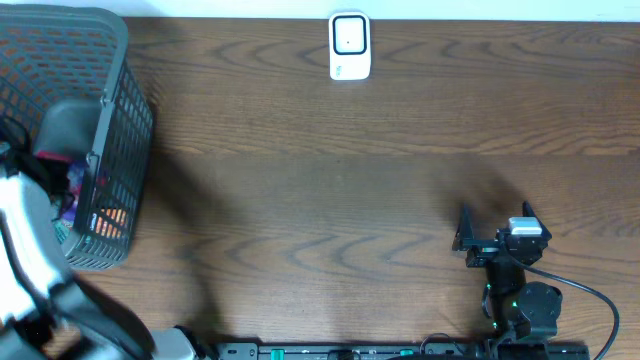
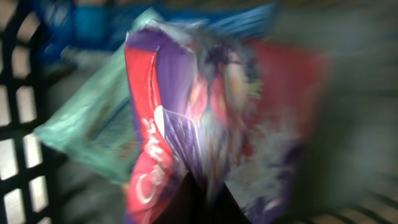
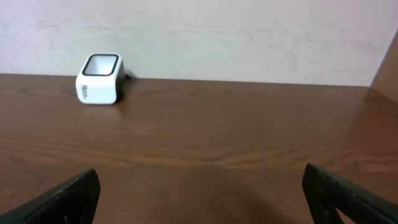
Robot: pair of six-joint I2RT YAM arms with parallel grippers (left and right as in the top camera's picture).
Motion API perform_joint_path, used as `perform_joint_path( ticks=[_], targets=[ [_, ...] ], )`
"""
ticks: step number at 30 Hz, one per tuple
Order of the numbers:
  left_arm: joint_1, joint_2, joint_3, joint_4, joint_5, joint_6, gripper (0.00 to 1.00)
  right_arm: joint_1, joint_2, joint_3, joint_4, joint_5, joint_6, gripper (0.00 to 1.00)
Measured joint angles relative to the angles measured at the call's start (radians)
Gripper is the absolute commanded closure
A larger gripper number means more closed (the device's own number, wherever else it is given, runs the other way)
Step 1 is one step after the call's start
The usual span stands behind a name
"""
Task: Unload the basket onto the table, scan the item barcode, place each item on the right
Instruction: 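Grasp the pink-purple snack bag inside the basket with the left gripper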
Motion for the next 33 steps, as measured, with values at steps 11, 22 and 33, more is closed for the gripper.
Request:
perform_joint_path(
  ticks=[11,22,33],
  targets=[
    [-0.024,-0.602,0.006,0.149,0.171,0.048,0.93,0.000,0.000,0.000,0.000,0.000,0.000,0.01],
    [-0.075,-0.531,0.008,0.073,0.045,0.083,0.09,0.000,0.000,0.000,0.000,0.000,0.000,0.01],
    [0.008,-0.060,0.006,0.029,0.032,0.039,0.06,0.000,0.000,0.000,0.000,0.000,0.000,0.01]
  ],
)
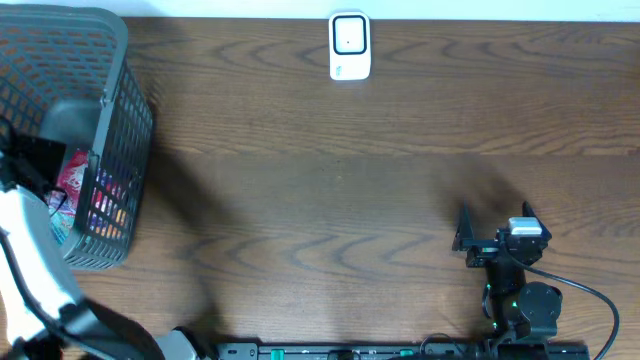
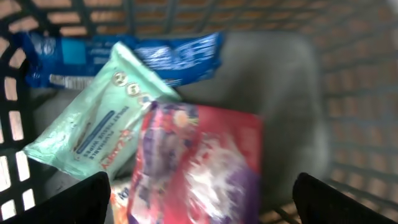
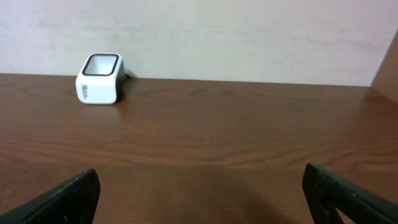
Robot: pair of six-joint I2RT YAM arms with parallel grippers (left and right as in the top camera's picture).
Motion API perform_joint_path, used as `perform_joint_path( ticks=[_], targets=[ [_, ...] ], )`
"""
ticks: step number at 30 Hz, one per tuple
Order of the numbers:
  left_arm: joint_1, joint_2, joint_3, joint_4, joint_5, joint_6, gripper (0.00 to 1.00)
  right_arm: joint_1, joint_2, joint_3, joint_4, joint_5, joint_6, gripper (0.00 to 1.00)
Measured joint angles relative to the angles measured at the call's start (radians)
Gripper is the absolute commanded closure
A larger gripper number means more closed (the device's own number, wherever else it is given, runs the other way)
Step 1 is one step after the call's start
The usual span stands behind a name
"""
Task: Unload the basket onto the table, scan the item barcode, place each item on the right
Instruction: 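Grasp the pink-purple snack bag inside the basket with the left gripper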
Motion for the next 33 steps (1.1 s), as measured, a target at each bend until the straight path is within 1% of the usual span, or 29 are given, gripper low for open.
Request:
perform_joint_path(
  ticks=[7,12,14,15,16,17,18,19,22,28,31,33],
  targets=[
    [0.031,0.167,0.000,-0.027,0.017,-0.010,0.06,0.000,0.000,0.000,0.000,0.000,0.000,0.01],
    [0.030,0.305,0.000,-0.032,0.120,-0.009,0.06,0.000,0.000,0.000,0.000,0.000,0.000,0.01],
    [0.032,0.341,0.003,-0.024,0.160,-0.005,0.07,0.000,0.000,0.000,0.000,0.000,0.000,0.01],
    [0.034,0.351,0.008,-0.023,0.173,-0.001,0.11,0.000,0.000,0.000,0.000,0.000,0.000,0.01],
    [0.034,0.360,0.014,-0.023,0.185,0.003,0.23,0.000,0.000,0.000,0.000,0.000,0.000,0.01],
    [0.034,0.366,0.019,-0.023,0.193,0.008,0.54,0.000,0.000,0.000,0.000,0.000,0.000,0.01],
    [0.034,0.375,0.025,-0.023,0.206,0.014,0.81,0.000,0.000,0.000,0.000,0.000,0.000,0.01],
    [0.033,0.383,0.031,-0.019,0.216,0.016,0.93,0.000,0.000,0.000,0.000,0.000,0.000,0.01],
    [0.031,0.396,0.045,-0.013,0.239,0.018,0.93,0.000,0.000,0.000,0.000,0.000,0.000,0.01],
    [0.031,0.383,0.043,-0.016,0.241,0.028,0.93,0.000,0.000,0.000,0.000,0.000,0.000,0.01],
    [0.031,0.347,0.032,-0.023,0.238,0.028,0.93,0.000,0.000,0.000,0.000,0.000,0.000,0.01],
    [0.034,0.282,0.022,-0.023,0.236,0.029,0.93,0.000,0.000,0.000,0.000,0.000,0.000,0.01]
  ],
)
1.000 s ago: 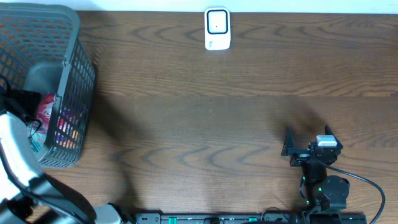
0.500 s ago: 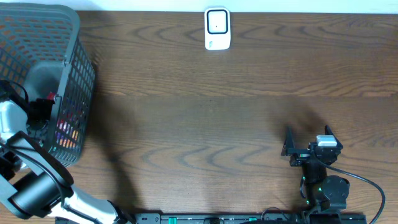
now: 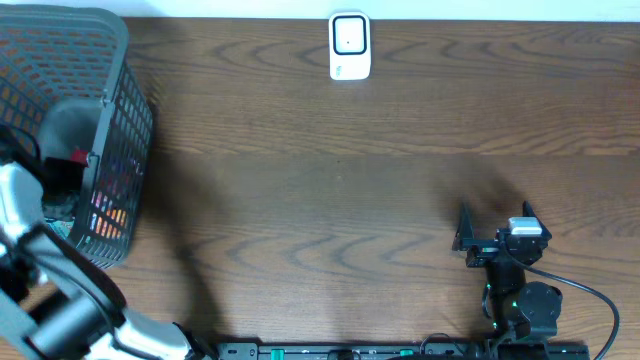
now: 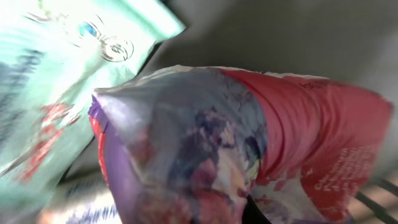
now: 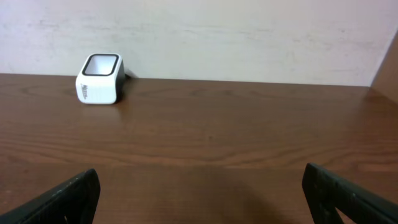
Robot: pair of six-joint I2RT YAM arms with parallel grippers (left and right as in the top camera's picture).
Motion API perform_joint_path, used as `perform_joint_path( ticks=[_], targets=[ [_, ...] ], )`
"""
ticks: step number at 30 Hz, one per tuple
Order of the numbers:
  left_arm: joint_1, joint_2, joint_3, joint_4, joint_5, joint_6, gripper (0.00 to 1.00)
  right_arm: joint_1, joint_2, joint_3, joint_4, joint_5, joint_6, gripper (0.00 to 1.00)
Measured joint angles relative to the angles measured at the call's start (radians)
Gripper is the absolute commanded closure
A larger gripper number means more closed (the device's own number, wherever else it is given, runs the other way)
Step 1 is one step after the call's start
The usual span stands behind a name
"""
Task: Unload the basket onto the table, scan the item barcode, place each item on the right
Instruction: 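Grasp the pink-purple snack bag inside the basket with the left gripper, then lift the pink bag out and place it on the table center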
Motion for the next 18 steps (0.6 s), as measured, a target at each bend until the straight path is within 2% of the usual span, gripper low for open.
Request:
perform_joint_path(
  ticks=[12,16,18],
  targets=[
    [-0.011,-0.713,-0.001,0.181,0.017,0.010,0.93,0.000,0.000,0.000,0.000,0.000,0.000,0.01],
    [-0.098,-0.835,-0.001,0.211,0.075,0.027,0.93,0.000,0.000,0.000,0.000,0.000,0.000,0.01],
    [-0.187,-0.862,-0.001,0.232,0.131,0.062,0.93,0.000,0.000,0.000,0.000,0.000,0.000,0.01]
  ],
)
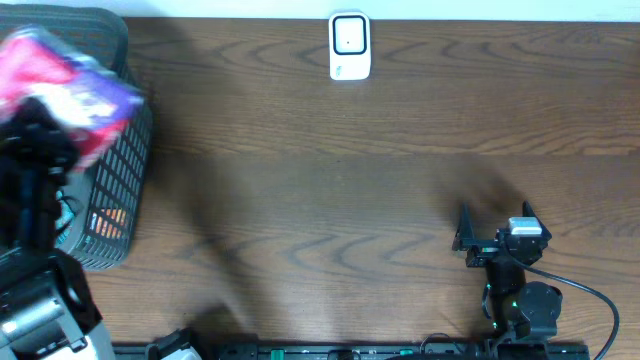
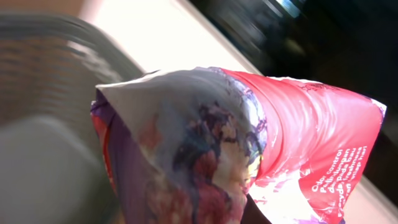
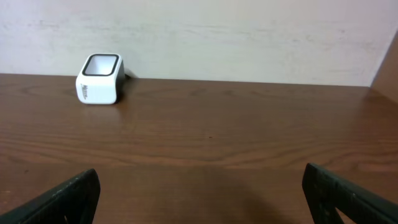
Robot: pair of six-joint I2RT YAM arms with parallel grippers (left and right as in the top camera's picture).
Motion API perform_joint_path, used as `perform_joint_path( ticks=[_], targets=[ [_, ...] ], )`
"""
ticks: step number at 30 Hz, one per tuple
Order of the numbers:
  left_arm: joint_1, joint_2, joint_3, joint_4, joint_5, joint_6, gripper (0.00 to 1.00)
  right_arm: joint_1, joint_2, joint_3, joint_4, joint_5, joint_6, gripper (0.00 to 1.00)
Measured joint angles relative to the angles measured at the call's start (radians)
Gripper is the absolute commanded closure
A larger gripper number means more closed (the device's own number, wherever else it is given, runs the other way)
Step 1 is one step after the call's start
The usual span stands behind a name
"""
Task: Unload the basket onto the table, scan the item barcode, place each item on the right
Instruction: 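Lift the pink bag out and place it on the table center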
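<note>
A red and purple pouch (image 1: 65, 75) hangs above the basket's rim at the far left, and my left gripper (image 1: 40, 125) is shut on it from below. The same pouch (image 2: 249, 137) fills the left wrist view, so only a dark sliver of a finger shows at its lower edge. At the table's far edge stands the white barcode scanner (image 1: 349, 45), also visible as the scanner (image 3: 98, 78) in the right wrist view. My right gripper (image 1: 495, 215) rests near the front right, open and holding nothing, its fingertips (image 3: 68, 199) wide apart.
The dark mesh basket (image 1: 110, 200) stands at the left edge with more packets inside, partly hidden by my left arm. Brown wooden table (image 1: 330, 200) stretches between the basket, the scanner and the right arm. A pale wall lies behind the scanner.
My left gripper was low in the basket, shut on the pouch. Now it holds the pouch raised above the basket's rim. The right arm has not moved.
My left gripper was first close against the pouch inside the basket. Then it stood open above the pouch, which lay on a green packet and a blue one. Then it was shut on the pouch, and now the pouch is up out of the basket.
</note>
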Motion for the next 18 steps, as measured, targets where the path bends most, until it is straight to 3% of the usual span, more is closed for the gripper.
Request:
perform_joint_path(
  ticks=[8,18],
  targets=[
    [-0.442,0.119,-0.001,-0.046,0.087,0.197,0.93,0.000,0.000,0.000,0.000,0.000,0.000,0.01],
    [-0.705,0.567,-0.003,-0.114,0.026,0.339,0.93,0.000,0.000,0.000,0.000,0.000,0.000,0.01]
  ],
)
